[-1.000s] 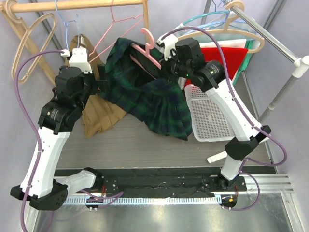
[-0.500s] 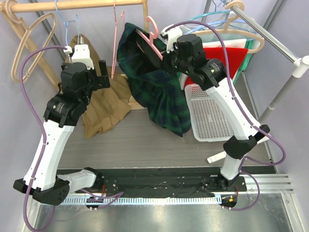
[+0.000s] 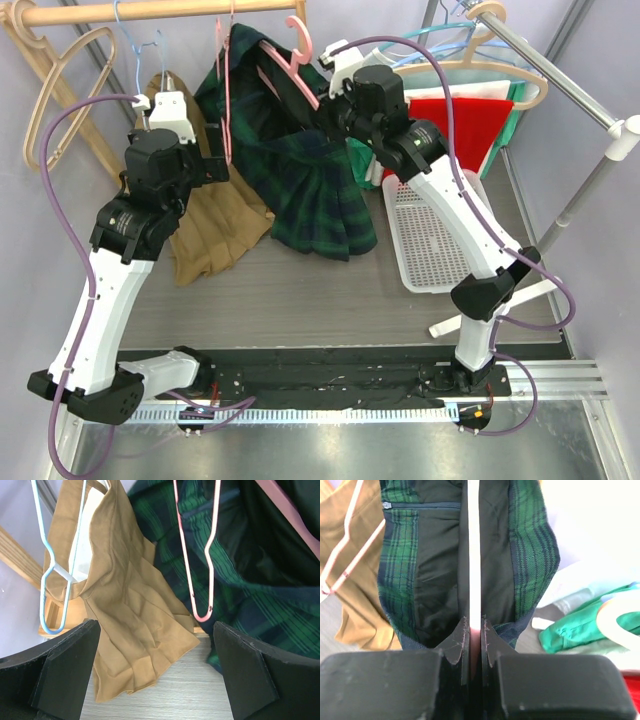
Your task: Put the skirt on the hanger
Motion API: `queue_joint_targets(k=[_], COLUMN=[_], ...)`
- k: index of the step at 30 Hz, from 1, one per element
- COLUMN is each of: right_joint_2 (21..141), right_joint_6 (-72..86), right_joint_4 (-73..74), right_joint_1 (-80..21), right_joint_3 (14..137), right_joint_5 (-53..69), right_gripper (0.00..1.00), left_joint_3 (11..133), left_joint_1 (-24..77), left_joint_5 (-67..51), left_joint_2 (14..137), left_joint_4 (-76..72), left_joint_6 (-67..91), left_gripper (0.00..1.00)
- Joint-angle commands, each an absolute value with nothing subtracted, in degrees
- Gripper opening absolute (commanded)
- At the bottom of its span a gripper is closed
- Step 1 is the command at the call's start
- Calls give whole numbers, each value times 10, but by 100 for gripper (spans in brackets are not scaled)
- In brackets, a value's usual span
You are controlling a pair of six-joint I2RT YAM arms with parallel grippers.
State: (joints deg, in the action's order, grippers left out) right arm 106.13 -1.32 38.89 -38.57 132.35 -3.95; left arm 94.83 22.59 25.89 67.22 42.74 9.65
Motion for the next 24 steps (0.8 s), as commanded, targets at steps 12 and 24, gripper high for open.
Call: queue_joint_targets(k=[12, 24], right_joint_2=[1120, 1176], right_joint_6=[-1, 12], right_joint_4=[149, 69], right_joint_1=[-387, -389], right_joint_3=[1411, 1450], right_joint_5=[-103, -117], right_gripper=[1, 1], left_joint_3=[955, 954], left_joint_1=[227, 227], left_joint_5=[253, 253], left_joint_2=[652, 650], left_joint_4=[401, 414], left_joint_6=[102, 103], left_gripper=[100, 100])
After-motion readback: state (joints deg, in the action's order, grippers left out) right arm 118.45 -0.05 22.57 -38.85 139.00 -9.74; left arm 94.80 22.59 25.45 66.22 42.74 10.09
